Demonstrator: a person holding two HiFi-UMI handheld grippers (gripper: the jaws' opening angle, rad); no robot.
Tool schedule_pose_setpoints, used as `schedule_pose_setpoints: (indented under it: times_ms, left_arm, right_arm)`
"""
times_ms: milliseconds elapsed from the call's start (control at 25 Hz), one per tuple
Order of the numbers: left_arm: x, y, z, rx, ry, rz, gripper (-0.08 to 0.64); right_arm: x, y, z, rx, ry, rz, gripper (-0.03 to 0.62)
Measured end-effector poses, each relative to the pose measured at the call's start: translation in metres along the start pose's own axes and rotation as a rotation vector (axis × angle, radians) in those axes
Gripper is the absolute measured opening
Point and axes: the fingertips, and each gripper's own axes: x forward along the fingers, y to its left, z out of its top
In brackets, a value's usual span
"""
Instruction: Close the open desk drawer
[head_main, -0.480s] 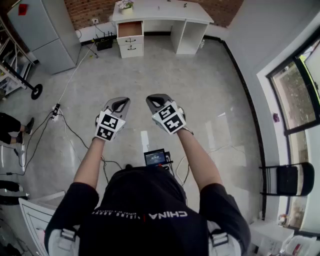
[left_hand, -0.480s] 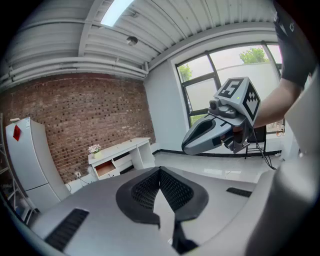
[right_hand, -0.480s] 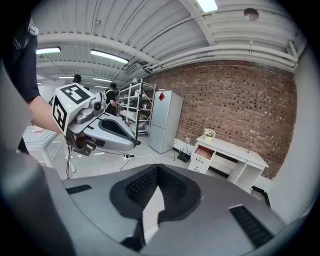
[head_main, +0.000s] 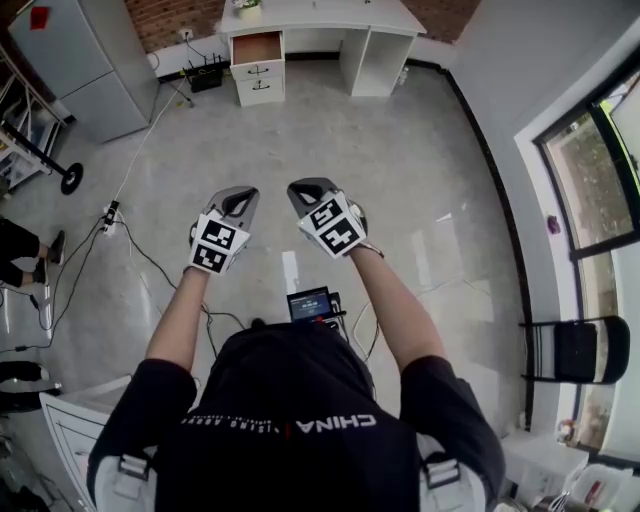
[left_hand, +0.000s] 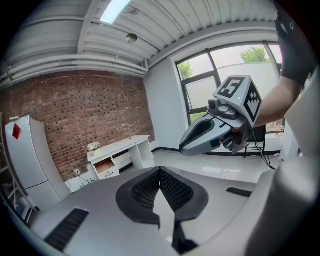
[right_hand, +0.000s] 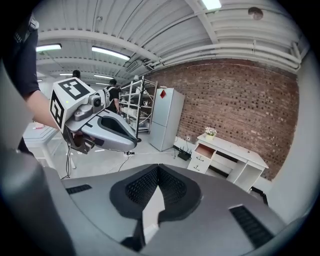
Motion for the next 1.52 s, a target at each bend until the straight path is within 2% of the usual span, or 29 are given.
schedule_pose_setpoints:
  times_ms: [320, 1120, 1520]
  left_arm:
    - [0.006, -0.004, -0.001, -0.010, 0.001, -0.022, 0.012]
    - [0.019, -0.021, -0.004, 0.013, 0.033, -0.024, 0.012]
    - [0.063, -0.048, 0.014, 0.032, 0.053, 0.001, 0.012]
  right_arm:
    - [0.008, 0.012, 0.000, -0.086, 0.005, 0.036, 0.015]
    - [-0.009, -0.016, -0.023, 0.010, 0.006, -0.013, 0.017]
    - [-0.035, -0.057, -0.048, 0.020, -0.012, 0.019, 0.017]
